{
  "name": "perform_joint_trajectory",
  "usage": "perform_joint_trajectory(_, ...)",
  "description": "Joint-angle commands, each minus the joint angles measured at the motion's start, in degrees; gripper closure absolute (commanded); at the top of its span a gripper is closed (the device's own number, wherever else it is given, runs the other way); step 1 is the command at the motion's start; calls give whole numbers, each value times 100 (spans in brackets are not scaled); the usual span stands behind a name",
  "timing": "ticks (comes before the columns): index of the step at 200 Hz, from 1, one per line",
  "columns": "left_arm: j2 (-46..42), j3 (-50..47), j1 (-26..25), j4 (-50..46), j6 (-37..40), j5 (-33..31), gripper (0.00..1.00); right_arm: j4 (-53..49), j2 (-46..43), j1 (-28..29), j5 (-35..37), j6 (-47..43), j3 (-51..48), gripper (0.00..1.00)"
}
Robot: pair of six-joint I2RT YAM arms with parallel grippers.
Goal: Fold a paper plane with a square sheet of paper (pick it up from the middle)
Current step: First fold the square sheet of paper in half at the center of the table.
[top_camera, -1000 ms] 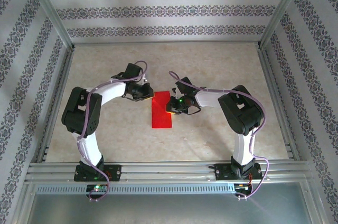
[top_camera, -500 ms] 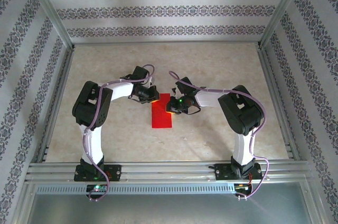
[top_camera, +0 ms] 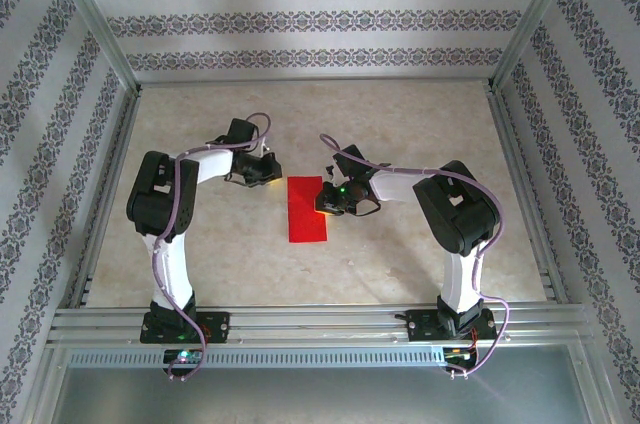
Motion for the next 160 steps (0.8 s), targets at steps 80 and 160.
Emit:
perform_joint_trajectory(80, -20, 14, -490, 596, -549, 223, 91, -1520, 691, -105, 1355, -71, -396, 88)
perform_joint_trajectory(160, 234, 250, -441, -273, -131, -996, 94, -1549, 625, -182, 1457, -202, -490, 88)
